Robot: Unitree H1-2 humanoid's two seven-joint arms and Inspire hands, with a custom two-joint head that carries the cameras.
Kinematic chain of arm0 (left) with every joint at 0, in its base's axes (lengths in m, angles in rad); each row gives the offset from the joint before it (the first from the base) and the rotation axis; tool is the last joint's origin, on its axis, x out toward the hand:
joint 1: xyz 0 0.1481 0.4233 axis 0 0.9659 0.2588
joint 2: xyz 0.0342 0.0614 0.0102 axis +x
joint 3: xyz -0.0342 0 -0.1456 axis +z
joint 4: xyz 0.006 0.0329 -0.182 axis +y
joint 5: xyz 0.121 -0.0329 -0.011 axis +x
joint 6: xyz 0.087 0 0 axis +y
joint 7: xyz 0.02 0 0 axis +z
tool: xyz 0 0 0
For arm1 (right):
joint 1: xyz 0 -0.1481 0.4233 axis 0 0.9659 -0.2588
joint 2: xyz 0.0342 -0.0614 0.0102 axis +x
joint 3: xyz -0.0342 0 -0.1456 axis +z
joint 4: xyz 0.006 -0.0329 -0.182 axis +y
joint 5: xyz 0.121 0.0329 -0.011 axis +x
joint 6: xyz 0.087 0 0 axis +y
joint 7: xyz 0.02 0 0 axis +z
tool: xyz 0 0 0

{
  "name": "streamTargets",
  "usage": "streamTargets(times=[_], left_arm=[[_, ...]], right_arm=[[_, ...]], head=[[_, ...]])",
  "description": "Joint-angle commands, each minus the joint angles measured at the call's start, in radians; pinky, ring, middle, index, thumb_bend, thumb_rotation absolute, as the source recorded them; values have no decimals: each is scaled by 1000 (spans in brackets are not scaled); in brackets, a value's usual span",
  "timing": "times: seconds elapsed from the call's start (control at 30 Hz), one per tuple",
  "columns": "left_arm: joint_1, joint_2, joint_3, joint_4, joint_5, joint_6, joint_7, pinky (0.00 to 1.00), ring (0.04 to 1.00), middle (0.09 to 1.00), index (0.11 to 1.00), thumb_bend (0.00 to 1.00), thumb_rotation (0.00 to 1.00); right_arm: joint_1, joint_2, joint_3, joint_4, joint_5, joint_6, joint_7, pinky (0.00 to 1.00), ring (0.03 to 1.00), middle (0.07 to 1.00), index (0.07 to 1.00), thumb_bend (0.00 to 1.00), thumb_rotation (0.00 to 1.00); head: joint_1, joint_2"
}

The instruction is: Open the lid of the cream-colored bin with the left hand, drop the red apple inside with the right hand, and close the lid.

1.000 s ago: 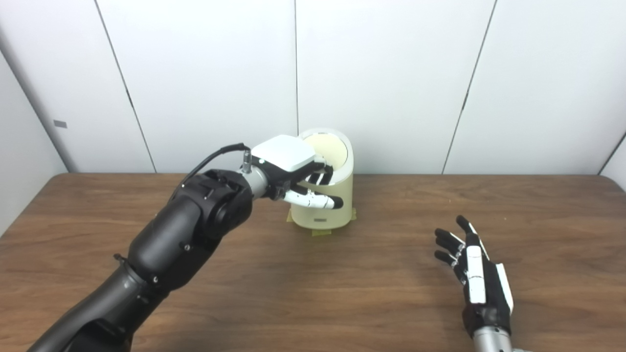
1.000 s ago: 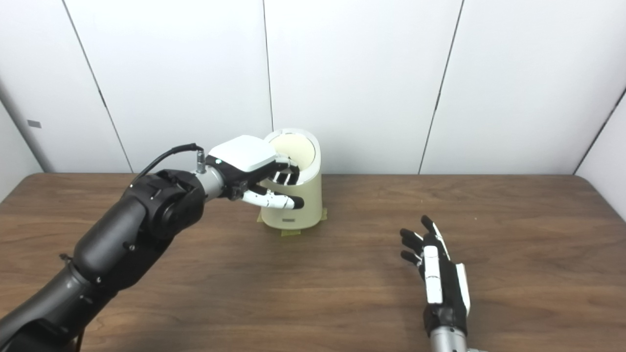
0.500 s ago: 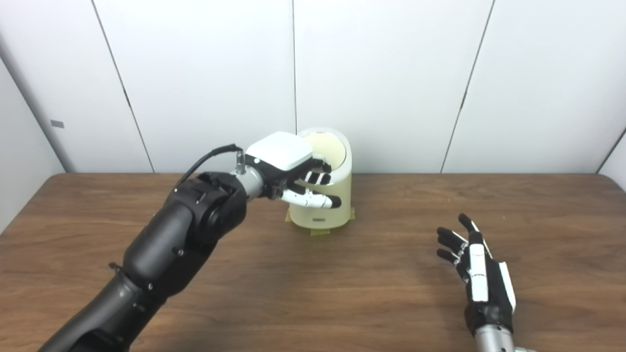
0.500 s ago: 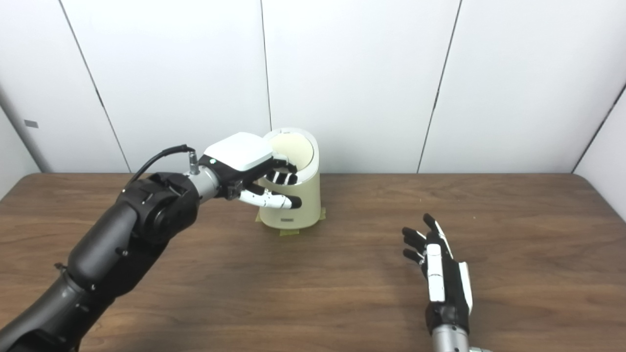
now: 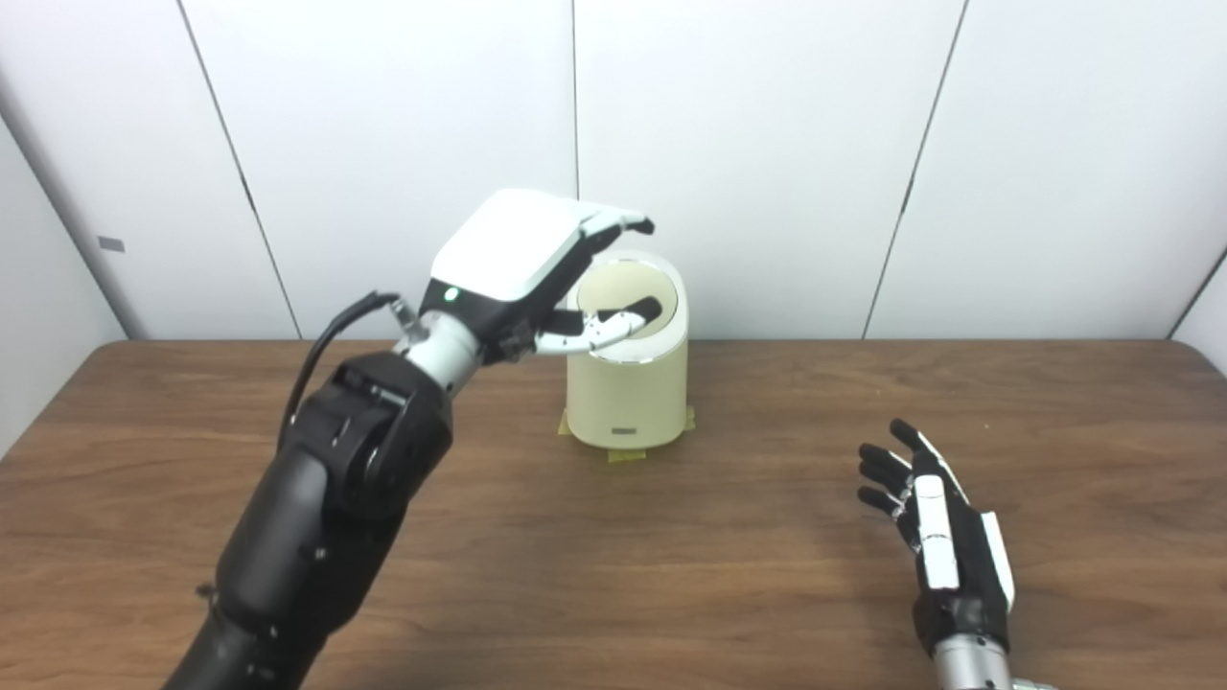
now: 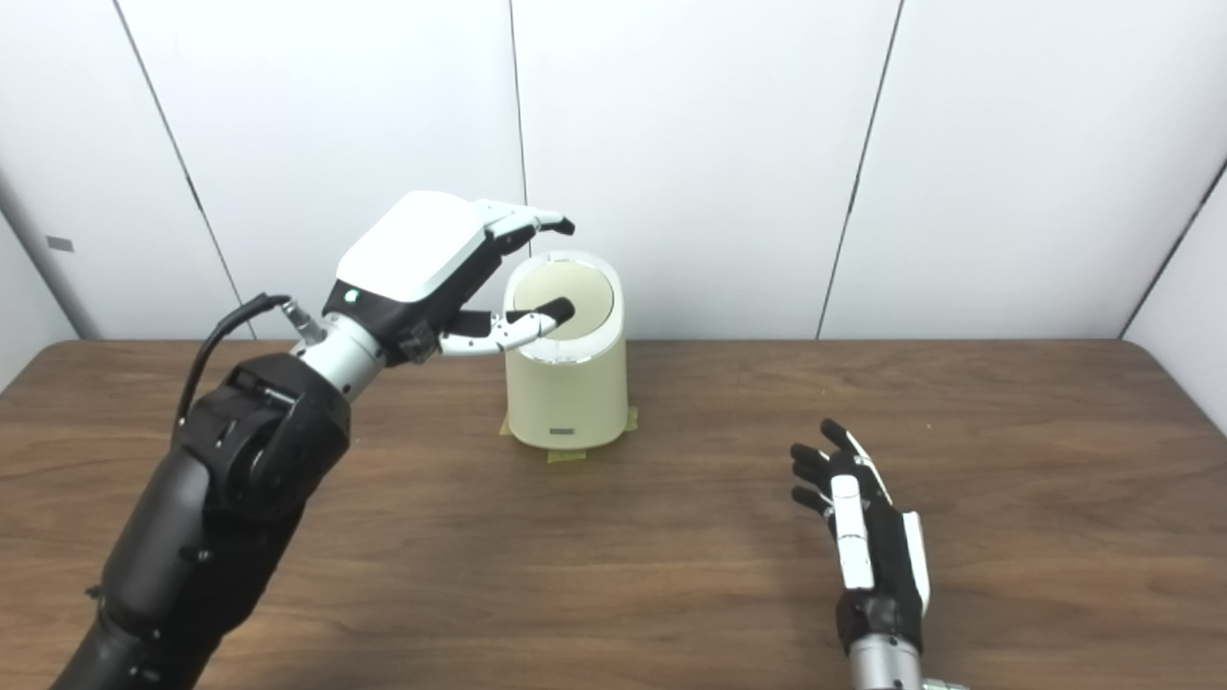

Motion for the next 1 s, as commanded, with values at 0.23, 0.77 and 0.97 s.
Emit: streamTargets(times=[0.23,0.77,0.97], left_arm=[[210,-68,169,-150,-181,112,62,818,918,925,930,405,807],[521,-184,420,-150,-784,205,154,937,972,985,1000,459,994],[580,-206,424,-138,-869,185,206,1000,990,999,1000,481,1000]], right_arm=[[-26,-5,1,-57,17,-15,8,728,790,774,848,445,872],[-8,-33,10,-130,112,63,66,861,888,887,890,494,909],[9,-89,55,-175,121,136,132,941,970,967,972,572,994]], head=[[0,6],[-4,19],[-7,26]])
